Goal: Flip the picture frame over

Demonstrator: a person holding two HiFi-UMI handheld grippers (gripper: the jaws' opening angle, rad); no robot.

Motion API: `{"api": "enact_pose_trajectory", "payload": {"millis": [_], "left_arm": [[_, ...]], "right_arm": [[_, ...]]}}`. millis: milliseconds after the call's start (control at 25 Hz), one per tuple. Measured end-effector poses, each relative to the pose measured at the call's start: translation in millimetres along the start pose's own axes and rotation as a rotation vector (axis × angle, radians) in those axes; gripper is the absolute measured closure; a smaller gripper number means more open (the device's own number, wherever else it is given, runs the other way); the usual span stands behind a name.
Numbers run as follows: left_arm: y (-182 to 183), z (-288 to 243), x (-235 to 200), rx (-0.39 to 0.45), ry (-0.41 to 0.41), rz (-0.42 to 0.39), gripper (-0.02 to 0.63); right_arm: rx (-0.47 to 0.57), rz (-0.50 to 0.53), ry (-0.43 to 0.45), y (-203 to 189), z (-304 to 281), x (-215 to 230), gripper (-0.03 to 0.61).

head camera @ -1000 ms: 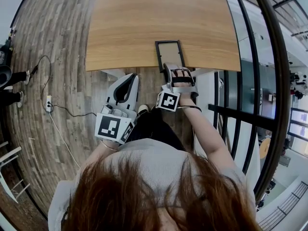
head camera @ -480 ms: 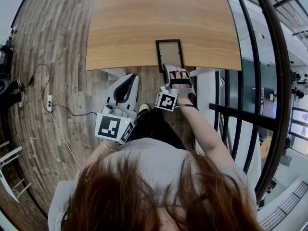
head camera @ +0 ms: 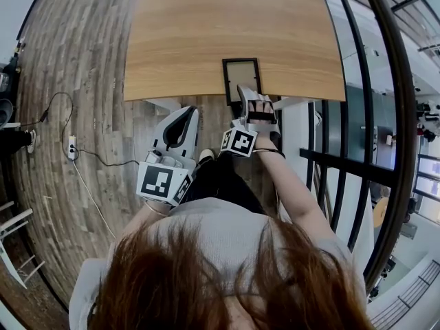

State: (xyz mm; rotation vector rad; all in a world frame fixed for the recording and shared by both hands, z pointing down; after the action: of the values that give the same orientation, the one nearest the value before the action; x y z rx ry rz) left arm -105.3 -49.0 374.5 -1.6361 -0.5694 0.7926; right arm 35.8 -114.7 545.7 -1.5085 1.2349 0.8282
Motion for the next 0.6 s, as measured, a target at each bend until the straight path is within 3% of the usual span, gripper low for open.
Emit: {"api": "enact_pose_trajectory", "payload": {"millis": [320, 600], "left_arm": [[-3, 0, -1, -0.009, 0.006, 0.011, 0.607], [-5, 0, -2, -0.025, 0.012, 0.035, 0.607]], "right_arm": [[0.016, -0.088, 0.064, 6, 8, 11, 0.244], [0.008, -0.287, 0.091, 1, 30, 33, 0.244]]}}
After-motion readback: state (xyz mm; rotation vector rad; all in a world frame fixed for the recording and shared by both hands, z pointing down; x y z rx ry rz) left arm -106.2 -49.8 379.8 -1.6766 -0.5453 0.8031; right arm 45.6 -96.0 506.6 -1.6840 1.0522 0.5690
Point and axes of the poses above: the fingertips, and each gripper's own axes: z backward along the fingers, x to its right, y out of its top, the point moved 7 cm from there along z, backward along the fingers, and after that the axes turned 15 degrees about -y, right-handed, at the moved point
